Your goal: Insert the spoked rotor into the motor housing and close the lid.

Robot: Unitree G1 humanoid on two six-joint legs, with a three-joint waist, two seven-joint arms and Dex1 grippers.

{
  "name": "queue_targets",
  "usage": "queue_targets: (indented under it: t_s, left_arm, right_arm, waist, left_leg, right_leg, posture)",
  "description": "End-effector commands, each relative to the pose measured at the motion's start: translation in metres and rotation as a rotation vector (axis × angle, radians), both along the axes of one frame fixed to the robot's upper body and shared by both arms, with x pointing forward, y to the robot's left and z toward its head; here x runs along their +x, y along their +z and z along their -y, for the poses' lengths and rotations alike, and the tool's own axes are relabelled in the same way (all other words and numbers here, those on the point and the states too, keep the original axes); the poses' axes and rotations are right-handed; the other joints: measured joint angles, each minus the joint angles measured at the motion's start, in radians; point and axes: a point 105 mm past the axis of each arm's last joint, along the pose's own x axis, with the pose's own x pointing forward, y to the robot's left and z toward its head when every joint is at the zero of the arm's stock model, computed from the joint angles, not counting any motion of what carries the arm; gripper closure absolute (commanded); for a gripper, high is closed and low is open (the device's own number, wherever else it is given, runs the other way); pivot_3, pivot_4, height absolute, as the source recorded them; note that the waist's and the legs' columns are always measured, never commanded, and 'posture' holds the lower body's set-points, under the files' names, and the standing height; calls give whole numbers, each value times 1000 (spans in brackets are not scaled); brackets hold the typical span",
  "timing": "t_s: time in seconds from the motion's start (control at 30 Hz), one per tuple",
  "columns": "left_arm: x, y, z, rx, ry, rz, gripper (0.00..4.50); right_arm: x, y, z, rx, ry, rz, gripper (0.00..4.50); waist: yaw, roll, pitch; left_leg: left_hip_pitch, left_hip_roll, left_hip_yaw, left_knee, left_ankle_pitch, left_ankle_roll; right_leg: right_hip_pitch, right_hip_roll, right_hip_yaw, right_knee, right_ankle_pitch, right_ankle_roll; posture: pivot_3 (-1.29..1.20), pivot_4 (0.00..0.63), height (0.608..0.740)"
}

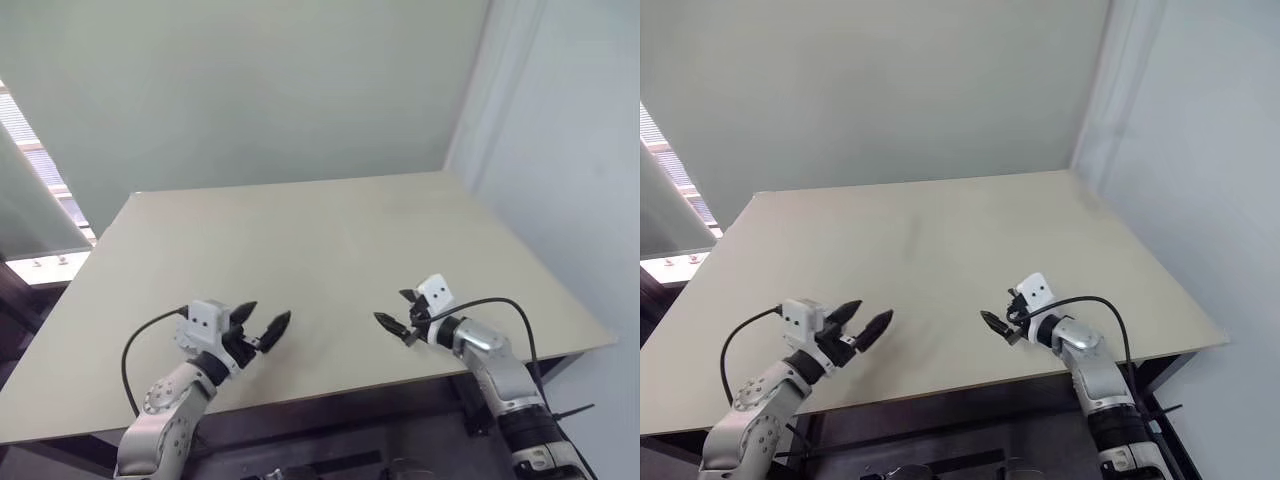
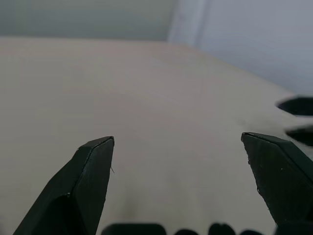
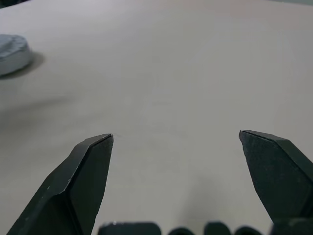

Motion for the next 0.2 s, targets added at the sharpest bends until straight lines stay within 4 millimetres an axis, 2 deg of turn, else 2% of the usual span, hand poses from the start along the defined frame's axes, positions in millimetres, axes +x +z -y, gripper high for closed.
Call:
queue_targets:
  t_s: [0.03, 0.2]
  left_arm:
    - [-2, 9, 11, 4, -51, 21, 42]
    - [-1, 4, 16, 0, -73, 1, 42]
  right_arm:
    - [1, 20, 10, 26, -41, 66, 0]
    - [0, 21, 13, 26, -61, 69, 0]
  waist:
    - [0, 0, 0]
    - [0, 1, 0]
  left_leg:
    - [0, 0, 0, 1, 0, 0]
    - [-1, 0, 1, 3, 0, 0]
  right_leg:
    - [0, 0, 0, 0, 0, 0]
    - [0, 0, 0, 0, 0, 0]
  posture:
    - [0, 0, 740]
    - [0, 0, 740]
